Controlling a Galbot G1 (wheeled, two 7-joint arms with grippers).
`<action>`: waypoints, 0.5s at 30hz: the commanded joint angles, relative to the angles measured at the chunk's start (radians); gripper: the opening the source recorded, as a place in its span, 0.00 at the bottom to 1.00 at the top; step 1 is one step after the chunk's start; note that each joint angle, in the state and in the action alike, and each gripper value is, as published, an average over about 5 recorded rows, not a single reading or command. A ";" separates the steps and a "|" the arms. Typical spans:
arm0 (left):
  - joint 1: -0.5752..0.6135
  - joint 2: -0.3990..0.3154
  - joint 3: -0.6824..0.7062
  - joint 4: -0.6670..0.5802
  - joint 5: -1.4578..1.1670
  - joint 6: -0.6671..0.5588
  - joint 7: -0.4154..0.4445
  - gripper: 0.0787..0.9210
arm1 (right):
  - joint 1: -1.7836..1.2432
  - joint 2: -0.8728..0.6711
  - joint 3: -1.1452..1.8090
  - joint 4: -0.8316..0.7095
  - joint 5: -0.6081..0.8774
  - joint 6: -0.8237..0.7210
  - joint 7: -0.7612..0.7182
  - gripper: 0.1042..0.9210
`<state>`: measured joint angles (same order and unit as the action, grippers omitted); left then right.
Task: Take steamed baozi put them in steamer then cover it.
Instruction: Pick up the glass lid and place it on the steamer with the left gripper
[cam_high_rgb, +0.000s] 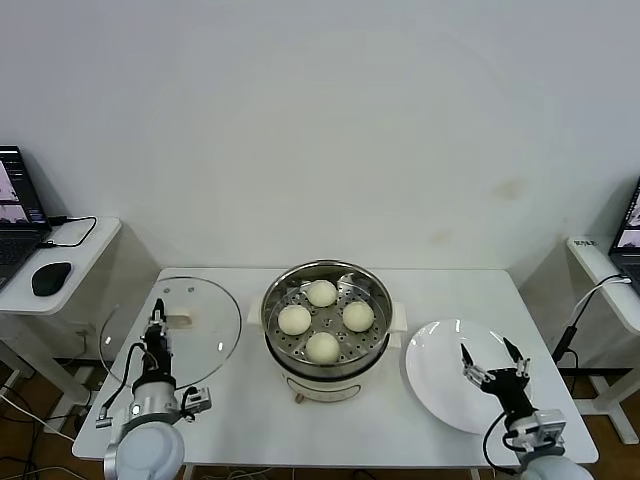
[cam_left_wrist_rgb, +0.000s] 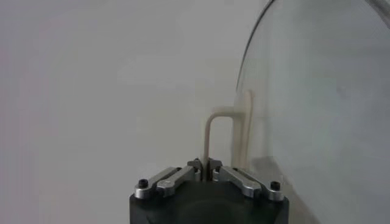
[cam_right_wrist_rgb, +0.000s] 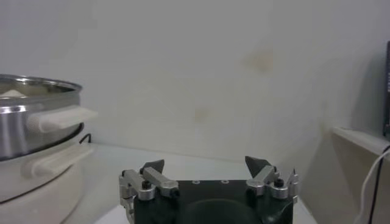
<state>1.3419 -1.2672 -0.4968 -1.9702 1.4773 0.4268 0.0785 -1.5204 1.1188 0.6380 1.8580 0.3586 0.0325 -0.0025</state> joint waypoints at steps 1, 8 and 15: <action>-0.023 -0.020 0.135 -0.224 0.180 0.176 0.163 0.07 | 0.024 0.013 -0.021 -0.005 -0.007 -0.012 -0.001 0.88; -0.100 -0.085 0.292 -0.233 0.200 0.171 0.187 0.07 | 0.027 0.066 -0.018 0.005 -0.038 -0.032 0.002 0.88; -0.177 -0.160 0.428 -0.158 0.249 0.150 0.210 0.07 | 0.007 0.093 -0.004 0.017 -0.068 -0.042 0.004 0.88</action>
<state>1.2561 -1.3450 -0.2758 -2.1361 1.6420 0.5507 0.2147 -1.5091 1.1777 0.6306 1.8719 0.3144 -0.0019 -0.0009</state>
